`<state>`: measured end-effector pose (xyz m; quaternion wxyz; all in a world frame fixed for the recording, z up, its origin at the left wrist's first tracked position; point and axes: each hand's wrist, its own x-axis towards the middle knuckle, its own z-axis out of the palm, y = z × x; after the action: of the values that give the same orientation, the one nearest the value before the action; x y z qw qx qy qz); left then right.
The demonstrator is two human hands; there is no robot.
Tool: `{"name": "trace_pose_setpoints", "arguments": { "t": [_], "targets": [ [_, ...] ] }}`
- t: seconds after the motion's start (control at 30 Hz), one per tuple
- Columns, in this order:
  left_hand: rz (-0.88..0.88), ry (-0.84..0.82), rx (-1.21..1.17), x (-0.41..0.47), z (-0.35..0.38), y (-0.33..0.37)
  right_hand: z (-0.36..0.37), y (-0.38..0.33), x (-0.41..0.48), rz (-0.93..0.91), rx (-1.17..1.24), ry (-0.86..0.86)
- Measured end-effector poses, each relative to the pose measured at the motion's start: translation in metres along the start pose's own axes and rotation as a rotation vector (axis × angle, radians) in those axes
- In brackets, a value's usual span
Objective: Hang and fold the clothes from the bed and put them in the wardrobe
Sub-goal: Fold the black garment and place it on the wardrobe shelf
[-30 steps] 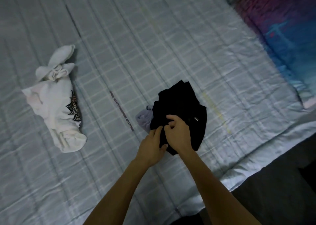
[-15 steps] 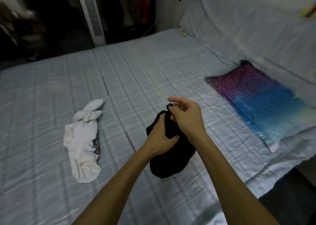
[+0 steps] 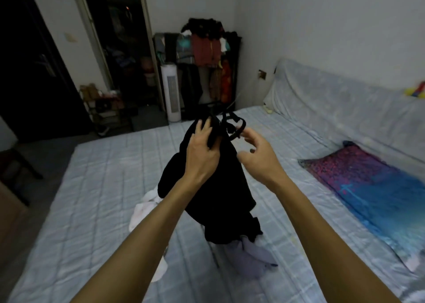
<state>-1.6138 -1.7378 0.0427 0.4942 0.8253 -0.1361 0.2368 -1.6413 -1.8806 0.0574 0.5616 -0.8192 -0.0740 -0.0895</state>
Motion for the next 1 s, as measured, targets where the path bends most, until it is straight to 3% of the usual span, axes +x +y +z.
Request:
{"name": "trace_pose_setpoints", "arguments": {
  "t": [0.1,0.2,0.3,0.43,0.53,0.73,0.83,1.0],
  "targets": [
    [-0.054,-0.119,-0.130,0.009,-0.037,0.013,0.010,-0.007,0.004,-0.041,-0.079,-0.047],
    [-0.137,-0.281,-0.310,0.015,-0.071,0.022,0.022,-0.026,0.016,-0.111,0.001,-0.057],
    [-0.172,-0.410,-0.399,0.010,-0.095,0.031,0.033,-0.044,0.026,-0.187,-0.030,-0.219],
    [-0.258,-0.303,-0.488,0.003,-0.117,0.017,0.037,-0.056,0.030,-0.144,-0.190,-0.464],
    [-0.338,-0.248,-0.539,0.003,-0.135,0.006,0.039,-0.058,0.022,-0.036,-0.186,-0.534],
    [-0.396,-0.381,-0.444,-0.012,-0.149,-0.011,0.040,-0.065,0.029,-0.311,-0.119,-0.115],
    [-0.546,-0.461,-0.272,-0.022,-0.142,-0.038,0.030,-0.071,0.032,-0.380,-0.176,-0.036],
    [-0.622,-0.349,0.076,-0.050,-0.096,-0.076,0.021,-0.076,0.027,-0.436,-0.193,-0.024]
  ]
}}
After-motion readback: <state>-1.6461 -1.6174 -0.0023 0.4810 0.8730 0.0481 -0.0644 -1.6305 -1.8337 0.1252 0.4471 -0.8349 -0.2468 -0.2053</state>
